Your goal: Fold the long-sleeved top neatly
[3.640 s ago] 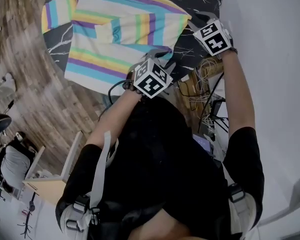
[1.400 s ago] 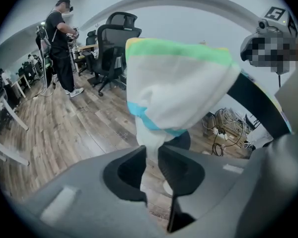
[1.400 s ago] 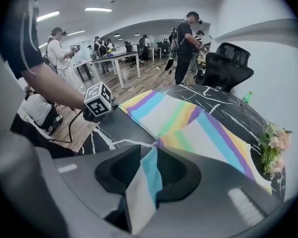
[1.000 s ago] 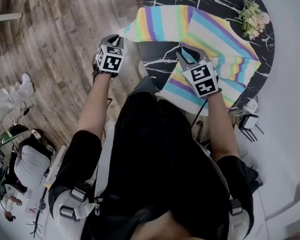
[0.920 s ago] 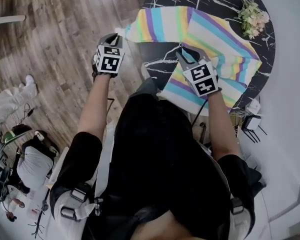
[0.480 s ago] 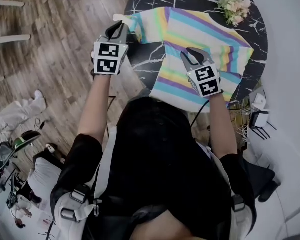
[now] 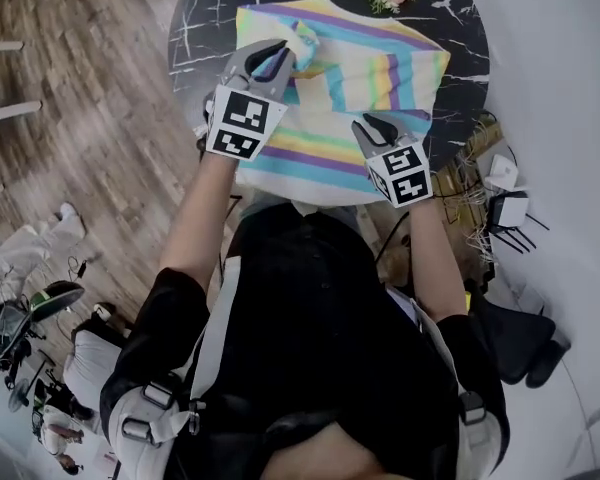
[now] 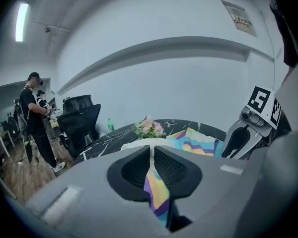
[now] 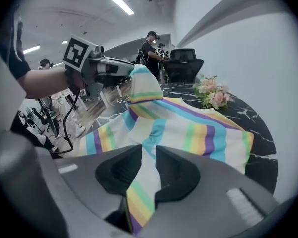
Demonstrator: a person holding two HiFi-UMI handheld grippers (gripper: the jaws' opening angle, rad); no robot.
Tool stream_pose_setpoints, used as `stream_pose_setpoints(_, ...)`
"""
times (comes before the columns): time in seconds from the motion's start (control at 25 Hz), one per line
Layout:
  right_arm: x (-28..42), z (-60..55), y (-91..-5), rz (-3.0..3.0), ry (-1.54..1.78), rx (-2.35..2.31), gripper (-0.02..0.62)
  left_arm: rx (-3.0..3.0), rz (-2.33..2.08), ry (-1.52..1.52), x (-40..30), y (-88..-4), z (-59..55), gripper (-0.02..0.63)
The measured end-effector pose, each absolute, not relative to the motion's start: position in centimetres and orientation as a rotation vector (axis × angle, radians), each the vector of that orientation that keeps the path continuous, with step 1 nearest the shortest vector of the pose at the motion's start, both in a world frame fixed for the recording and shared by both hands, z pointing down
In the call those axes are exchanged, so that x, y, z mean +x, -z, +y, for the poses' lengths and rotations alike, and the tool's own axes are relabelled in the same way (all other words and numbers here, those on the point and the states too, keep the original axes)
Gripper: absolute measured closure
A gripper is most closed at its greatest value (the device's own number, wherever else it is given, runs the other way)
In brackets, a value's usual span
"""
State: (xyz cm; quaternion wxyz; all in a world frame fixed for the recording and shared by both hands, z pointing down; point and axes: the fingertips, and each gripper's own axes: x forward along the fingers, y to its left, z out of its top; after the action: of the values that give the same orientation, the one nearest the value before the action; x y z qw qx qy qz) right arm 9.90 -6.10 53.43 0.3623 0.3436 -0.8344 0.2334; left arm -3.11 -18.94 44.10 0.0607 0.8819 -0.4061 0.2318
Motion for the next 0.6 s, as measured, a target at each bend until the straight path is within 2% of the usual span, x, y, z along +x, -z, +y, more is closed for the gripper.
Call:
stream_pose_setpoints(0.2, 13.8, -4.7, -53.3, -2.153, -0.613, 0.895, 0.495, 2.727, -1.119, -0.875, 4.0, -47.2, -16.5, 0.571)
stream_pose_setpoints(0.48, 18.3, -3.3, -53.4, -2.137, -0.622, 0.927, 0.495, 2.844, -1.018, -1.19, 8.4, -49.7, -14.4, 0.568)
stream_pose_setpoints(0.6, 20.0, -3.1, -53.5, -2.127, -0.63, 0.942, 0.495, 2.869, -0.947, -1.3, 10.4, -51.0, -13.9, 0.546)
